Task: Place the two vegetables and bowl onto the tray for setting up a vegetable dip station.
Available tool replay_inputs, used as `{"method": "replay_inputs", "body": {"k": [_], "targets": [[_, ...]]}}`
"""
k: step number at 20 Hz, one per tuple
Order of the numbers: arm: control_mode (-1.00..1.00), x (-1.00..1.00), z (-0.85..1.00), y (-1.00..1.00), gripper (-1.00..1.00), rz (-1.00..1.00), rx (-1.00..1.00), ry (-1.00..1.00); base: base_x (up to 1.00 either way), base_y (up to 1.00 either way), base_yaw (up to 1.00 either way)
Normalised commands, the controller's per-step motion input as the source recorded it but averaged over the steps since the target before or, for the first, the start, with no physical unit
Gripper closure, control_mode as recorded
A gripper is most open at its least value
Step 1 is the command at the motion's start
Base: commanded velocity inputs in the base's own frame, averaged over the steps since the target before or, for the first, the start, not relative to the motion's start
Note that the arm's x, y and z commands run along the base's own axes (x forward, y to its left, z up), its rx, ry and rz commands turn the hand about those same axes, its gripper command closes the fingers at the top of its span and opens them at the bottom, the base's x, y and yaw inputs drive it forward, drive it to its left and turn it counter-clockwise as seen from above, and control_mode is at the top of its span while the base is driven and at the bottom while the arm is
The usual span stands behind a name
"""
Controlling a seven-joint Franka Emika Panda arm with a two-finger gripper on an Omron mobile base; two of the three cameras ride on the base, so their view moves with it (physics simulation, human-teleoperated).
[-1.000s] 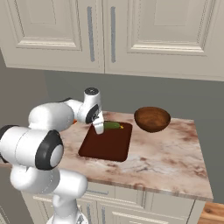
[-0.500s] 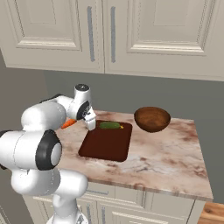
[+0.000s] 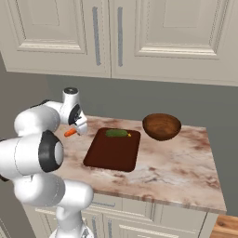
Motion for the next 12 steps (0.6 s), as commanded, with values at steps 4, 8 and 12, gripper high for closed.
{"method": "replay_inputs", "body": {"k": [4, 8, 12], "targets": [[-1.00, 0.11, 0.00, 0.41, -1.00, 0.00, 0.00, 0.00, 0.00, 0.00, 0.00], [-1.00, 0.24, 0.00, 0.26, -1.00, 0.01, 0.00, 0.00, 0.00, 0.00, 0.00], [-1.00, 0.26, 0.00, 0.14, -1.00, 0.00, -0.01, 0.00, 0.00, 0.00, 0.00]]}}
